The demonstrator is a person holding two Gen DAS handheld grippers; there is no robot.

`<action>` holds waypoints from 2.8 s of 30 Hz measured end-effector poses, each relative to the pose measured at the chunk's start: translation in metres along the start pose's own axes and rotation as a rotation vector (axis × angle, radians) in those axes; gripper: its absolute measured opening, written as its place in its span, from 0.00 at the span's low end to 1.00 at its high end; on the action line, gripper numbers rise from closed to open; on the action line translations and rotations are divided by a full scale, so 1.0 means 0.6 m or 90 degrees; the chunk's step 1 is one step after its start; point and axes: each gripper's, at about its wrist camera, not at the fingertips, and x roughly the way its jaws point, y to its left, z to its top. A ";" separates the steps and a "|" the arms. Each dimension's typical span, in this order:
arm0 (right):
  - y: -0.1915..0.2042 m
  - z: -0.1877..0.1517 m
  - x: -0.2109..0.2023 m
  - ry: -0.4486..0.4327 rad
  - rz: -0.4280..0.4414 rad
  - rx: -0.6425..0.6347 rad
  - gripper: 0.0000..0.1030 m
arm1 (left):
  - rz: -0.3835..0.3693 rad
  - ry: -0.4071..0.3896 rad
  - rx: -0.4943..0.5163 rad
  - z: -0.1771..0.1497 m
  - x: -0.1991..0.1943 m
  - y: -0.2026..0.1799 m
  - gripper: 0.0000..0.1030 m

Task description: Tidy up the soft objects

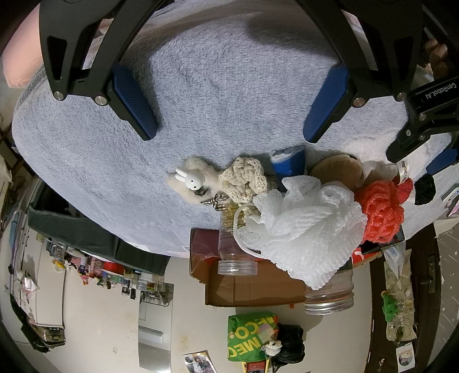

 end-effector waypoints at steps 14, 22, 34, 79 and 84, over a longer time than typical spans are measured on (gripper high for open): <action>0.000 0.000 0.000 0.000 0.000 0.000 1.00 | 0.000 0.001 0.000 0.000 0.000 0.000 1.00; 0.000 0.000 -0.001 0.000 0.000 0.000 1.00 | 0.000 0.001 0.000 0.000 0.000 0.000 1.00; 0.000 0.000 0.000 0.000 0.000 -0.001 1.00 | 0.000 0.002 0.000 0.000 0.000 0.000 1.00; -0.018 0.104 -0.061 -0.067 0.138 -0.026 1.00 | -0.168 0.002 0.025 0.095 -0.019 0.015 1.00; -0.033 0.145 -0.016 -0.013 0.221 -0.035 1.00 | -0.222 0.024 0.069 0.124 0.005 -0.002 1.00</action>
